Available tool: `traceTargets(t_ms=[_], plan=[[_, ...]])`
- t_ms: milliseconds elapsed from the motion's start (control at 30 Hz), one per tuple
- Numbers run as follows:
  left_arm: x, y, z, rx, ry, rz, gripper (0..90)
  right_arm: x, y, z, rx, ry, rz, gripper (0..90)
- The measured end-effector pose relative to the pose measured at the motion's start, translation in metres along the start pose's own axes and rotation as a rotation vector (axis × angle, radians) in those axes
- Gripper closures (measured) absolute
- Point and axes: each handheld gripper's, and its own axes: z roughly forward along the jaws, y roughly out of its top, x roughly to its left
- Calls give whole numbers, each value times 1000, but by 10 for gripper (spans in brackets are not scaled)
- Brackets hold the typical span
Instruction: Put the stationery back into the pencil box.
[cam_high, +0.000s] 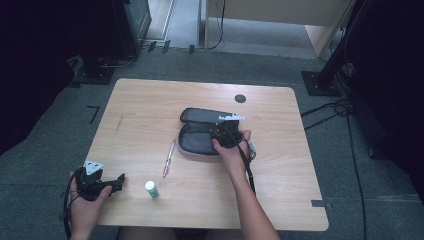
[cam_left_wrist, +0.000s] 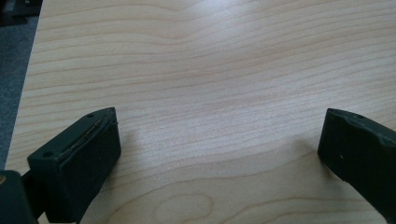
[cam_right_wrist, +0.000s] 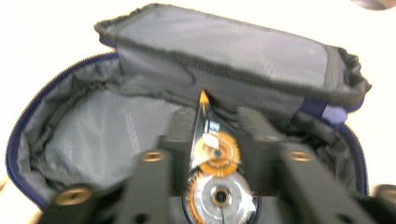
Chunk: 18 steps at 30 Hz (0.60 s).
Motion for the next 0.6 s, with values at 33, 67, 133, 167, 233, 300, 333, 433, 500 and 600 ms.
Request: traceTargets(t_ms=[33,67,133,167,233,300,333,433,500,600], plan=[[0,0,0,-2,0,-2,0,0,1,0,-8,5,5,769],[0,0,0,-2,-2,0,0,1,3,1,-11,12,9,805],[0,0,0,-3,-3,0,0,2,6,3,-10,8,12,840],[0,0,0,-3,-3,0,0,2,7,5,-7,10,16,850],[0,0,0,-2,-3,1,0,3,9,7,-2,7,8,849],[0,0,0,-3,-3,0,0,8,11,11,15,11,7,751],[0,0,0,-2,-3,1,0,9,10,12,23,2,1,677],[0,0,0,-2,-3,1,0,11,5,9,40,-14,1,526],[0,0,0,-1,-4,1,0,9,-1,7,53,-48,1,396],[0,0,0,-2,-3,1,0,5,-6,6,78,-62,10,299]])
